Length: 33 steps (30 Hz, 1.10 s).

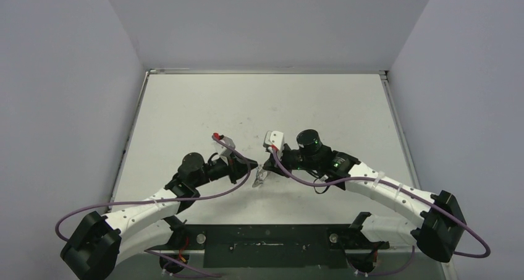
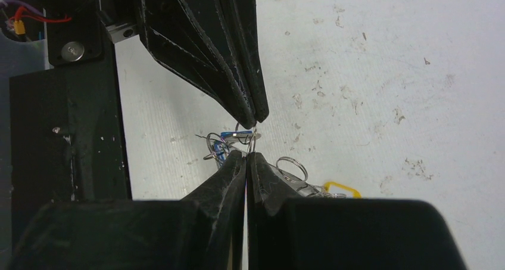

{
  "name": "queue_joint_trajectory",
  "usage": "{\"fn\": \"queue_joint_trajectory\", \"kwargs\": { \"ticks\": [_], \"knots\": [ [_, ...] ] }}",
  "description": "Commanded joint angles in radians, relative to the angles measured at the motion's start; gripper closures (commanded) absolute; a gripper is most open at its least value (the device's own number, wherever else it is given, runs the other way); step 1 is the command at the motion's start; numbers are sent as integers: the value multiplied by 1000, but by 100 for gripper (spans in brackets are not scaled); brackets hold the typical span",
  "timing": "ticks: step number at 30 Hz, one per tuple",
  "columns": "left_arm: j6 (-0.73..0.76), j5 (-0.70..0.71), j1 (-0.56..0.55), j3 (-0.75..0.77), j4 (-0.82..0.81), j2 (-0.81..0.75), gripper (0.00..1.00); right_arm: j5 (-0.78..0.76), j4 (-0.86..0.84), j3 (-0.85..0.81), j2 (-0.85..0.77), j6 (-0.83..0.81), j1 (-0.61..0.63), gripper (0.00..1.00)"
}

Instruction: Put the keys on the keyring

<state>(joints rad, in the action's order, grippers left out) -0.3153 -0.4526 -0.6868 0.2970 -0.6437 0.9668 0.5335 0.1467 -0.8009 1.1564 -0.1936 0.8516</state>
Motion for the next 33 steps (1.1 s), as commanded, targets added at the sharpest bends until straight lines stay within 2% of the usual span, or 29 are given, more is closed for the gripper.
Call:
{"fn": "queue_joint_trajectory", "kwargs": {
  "ticks": [1,2,3,6,8,10,13,20,24,33],
  "knots": [
    [61,-8,-1,2,-2,-2,100,66,-121,2,-40,31,-2,100],
    [77,-16,-2,3,-3,-4,100,71,-128,3,-40,35,-2,100],
    [88,-21,-2,4,-5,-7,92,76,-131,4,-41,39,-2,100],
    [134,-44,-3,-7,-24,-35,56,101,-162,13,-45,51,-7,100],
    [166,-52,-7,-19,-35,-66,44,113,-183,23,-52,57,-12,100],
    [214,-66,-11,-27,-29,-100,40,128,-202,36,-63,63,-22,100],
    [289,-106,-18,-41,-20,-144,39,165,-249,63,-85,77,-39,100],
    [388,-180,-38,-68,-89,-166,50,241,-358,100,-96,150,-88,100],
    [391,-156,-53,-51,-100,-133,57,258,-366,97,-87,159,-89,100],
    [348,-38,-65,-35,-144,-111,61,272,-368,100,-88,159,-92,100]
  ]
}}
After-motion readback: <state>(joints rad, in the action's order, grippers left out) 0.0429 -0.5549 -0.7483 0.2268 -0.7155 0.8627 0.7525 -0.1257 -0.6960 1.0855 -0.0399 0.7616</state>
